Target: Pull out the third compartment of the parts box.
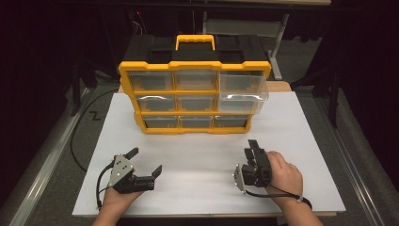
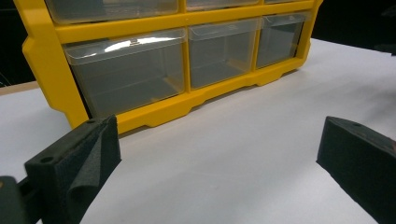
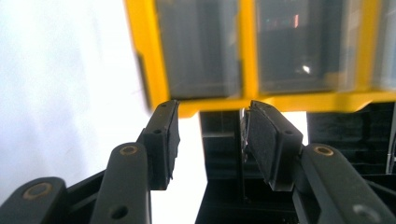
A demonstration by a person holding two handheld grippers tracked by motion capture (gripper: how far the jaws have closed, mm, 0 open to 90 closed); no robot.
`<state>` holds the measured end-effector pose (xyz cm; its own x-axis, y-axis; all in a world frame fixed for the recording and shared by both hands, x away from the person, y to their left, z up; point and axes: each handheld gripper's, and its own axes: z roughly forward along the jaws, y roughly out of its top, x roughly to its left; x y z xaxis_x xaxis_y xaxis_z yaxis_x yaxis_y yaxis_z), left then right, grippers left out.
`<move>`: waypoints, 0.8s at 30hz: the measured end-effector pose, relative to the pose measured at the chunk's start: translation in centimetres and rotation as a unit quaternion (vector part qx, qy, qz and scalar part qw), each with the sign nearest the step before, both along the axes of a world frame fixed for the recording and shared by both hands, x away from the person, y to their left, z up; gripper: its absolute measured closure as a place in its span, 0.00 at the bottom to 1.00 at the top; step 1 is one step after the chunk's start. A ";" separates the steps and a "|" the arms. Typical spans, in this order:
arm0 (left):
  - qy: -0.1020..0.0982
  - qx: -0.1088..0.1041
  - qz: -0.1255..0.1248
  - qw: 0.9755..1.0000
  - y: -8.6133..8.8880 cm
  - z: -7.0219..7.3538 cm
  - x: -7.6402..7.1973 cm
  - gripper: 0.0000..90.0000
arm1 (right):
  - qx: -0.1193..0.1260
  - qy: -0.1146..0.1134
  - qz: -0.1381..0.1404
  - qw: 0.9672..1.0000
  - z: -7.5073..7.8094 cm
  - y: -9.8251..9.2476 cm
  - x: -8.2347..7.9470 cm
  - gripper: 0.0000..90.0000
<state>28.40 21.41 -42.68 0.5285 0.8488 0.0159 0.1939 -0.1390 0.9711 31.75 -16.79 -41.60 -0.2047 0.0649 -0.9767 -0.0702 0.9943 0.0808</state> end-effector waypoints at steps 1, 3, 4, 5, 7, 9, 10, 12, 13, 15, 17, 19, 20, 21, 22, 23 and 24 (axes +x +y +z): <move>0.001 0.001 0.000 1.000 0.1 0.0 0.0 0.01 | 0.001 0.004 -0.004 1.000 -0.4 -0.3 0.1 0.61; 0.002 -0.001 0.001 1.000 0.1 0.0 0.0 0.01 | 0.002 0.008 -0.010 1.000 -0.9 -0.9 0.4 0.60; 0.002 -0.001 0.003 1.000 0.2 0.0 0.0 0.01 | 0.007 0.013 -0.014 1.000 -1.1 -1.3 0.5 0.58; 0.002 -0.003 0.005 1.000 0.3 0.0 0.0 0.01 | 0.015 0.019 -0.017 1.000 -1.3 -1.6 0.7 0.57; 0.001 -0.003 0.006 1.000 0.3 0.0 0.0 0.01 | 0.018 0.027 -0.019 0.999 -1.7 -2.2 0.7 0.55; 0.002 -0.002 0.005 1.000 0.2 0.0 0.0 0.01 | 0.011 0.037 -0.019 0.999 -2.1 -2.7 0.7 0.52; 0.002 -0.002 0.005 1.000 0.2 0.0 0.0 0.01 | 0.007 0.044 -0.019 0.999 -2.3 -2.8 0.8 0.51; 0.003 0.000 0.005 1.000 0.1 0.0 0.0 0.01 | 0.005 0.050 -0.020 0.999 -2.4 -3.0 0.8 0.50; 0.004 0.002 0.005 1.000 0.1 -0.1 0.1 0.01 | 0.006 0.051 -0.022 0.998 -2.4 -3.0 0.8 0.50; 0.004 0.003 0.005 1.000 0.0 -0.1 0.1 0.01 | 0.002 0.045 -0.018 0.999 -2.2 -3.0 0.7 0.48; 0.004 0.004 0.005 1.000 0.0 -0.1 0.0 0.01 | -0.006 0.054 -0.012 0.998 -2.2 -3.0 0.7 0.48; 0.003 0.003 0.005 1.000 0.0 0.0 0.0 0.01 | -0.011 0.055 -0.001 0.998 -2.5 -2.9 0.6 0.44; 0.002 0.003 0.005 1.000 0.0 0.0 0.0 0.01 | -0.011 0.055 -0.001 0.998 -2.5 -2.9 0.6 0.44; 0.002 0.002 0.005 1.000 0.0 0.0 0.0 0.01 | -0.013 0.057 0.000 0.998 -2.5 -2.9 0.6 0.41; 0.002 0.002 0.005 1.000 0.0 0.0 0.0 0.01 | -0.012 0.055 -0.003 0.998 -2.5 -2.8 0.5 0.39; 0.002 0.002 0.005 1.000 0.0 0.0 0.0 0.01 | -0.012 0.055 -0.003 0.998 -2.5 -2.8 0.5 0.39; 0.002 0.002 0.005 1.000 0.0 0.0 0.0 0.01 | -0.012 0.052 -0.002 0.999 -2.5 -2.7 0.6 0.34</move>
